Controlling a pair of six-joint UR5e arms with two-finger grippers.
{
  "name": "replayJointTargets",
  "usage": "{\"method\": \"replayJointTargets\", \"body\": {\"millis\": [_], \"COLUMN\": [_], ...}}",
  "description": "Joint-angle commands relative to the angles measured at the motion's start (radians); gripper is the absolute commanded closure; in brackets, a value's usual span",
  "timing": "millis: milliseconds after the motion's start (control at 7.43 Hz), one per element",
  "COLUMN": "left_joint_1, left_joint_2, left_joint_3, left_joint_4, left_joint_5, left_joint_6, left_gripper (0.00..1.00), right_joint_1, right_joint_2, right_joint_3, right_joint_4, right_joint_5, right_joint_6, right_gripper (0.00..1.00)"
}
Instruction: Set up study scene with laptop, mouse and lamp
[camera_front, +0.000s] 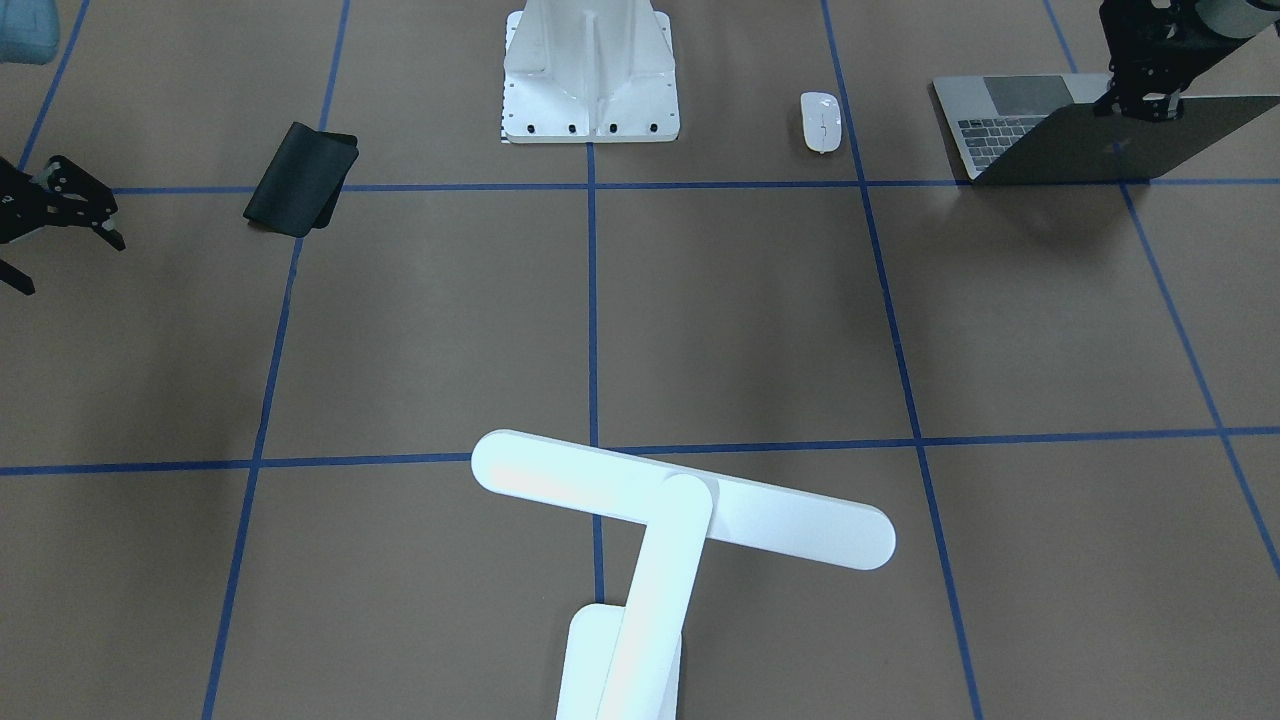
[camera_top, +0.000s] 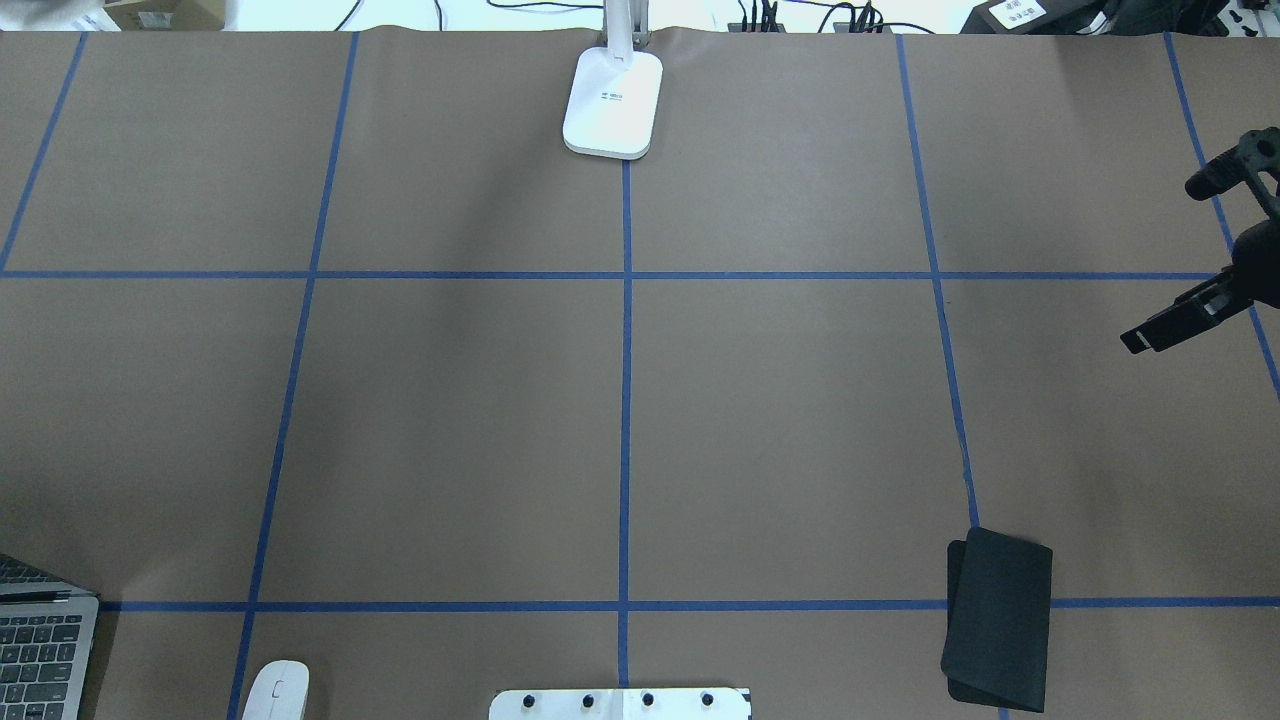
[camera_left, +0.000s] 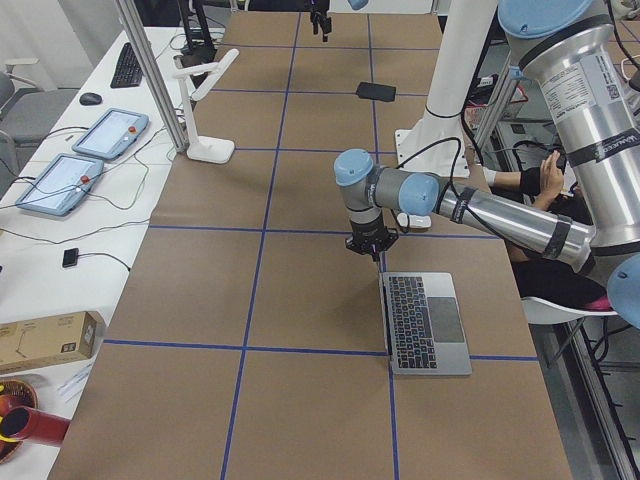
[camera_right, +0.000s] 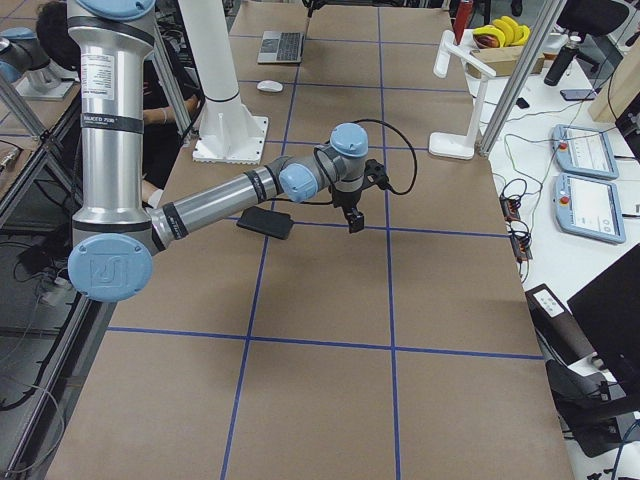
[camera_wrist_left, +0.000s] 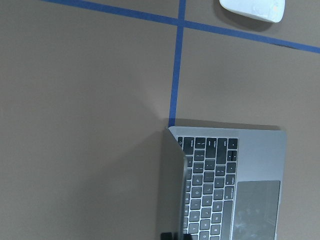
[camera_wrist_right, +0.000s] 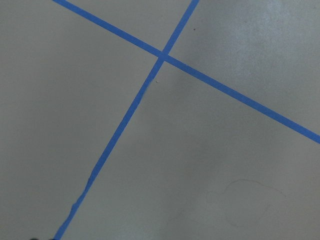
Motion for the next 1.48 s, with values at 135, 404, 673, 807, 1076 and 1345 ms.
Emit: {"method": "replayJointTargets", "body": {"millis": [135,404,673,807,1076,1345], "left_joint_1": [-0.003,-0.009,-0.038,-0.058,-0.078,-0.095], "left_joint_2": [0.002,0.002,0.002,-0.004,-0.055,-0.128], "left_joint_3": [0.006,-0.003,-0.018,-0.026,-0.021,-0.017], "left_joint_4": [-0.001,-0.001,-0.001,-0.001,0.003,0.015], "left_joint_5": [0.000,0.000,0.000,0.000,-0.002,0.000], "left_joint_6": [-0.002,0.000,0.000,0.002,0.018,0.018], "left_gripper": [0.89,0.92,0.92,0.93,0.93,0.93], "right_joint_1": [0.000,0.000,0.000,0.000,0.001,0.013], "right_joint_2": [0.004,0.004,0.004,0.006,0.007,0.000], "right_joint_3": [-0.010,-0.010,-0.010,-0.010,-0.001,0.013], "right_joint_4": [0.002,0.002,0.002,0.002,0.002,0.002], "right_joint_5": [0.000,0.000,0.001,0.002,0.003,0.002], "right_joint_6": [-0.006,-0.006,-0.006,-0.006,0.003,0.005], "right_gripper": [0.00,0.00,0.00,0.00,0.00,0.00]}}
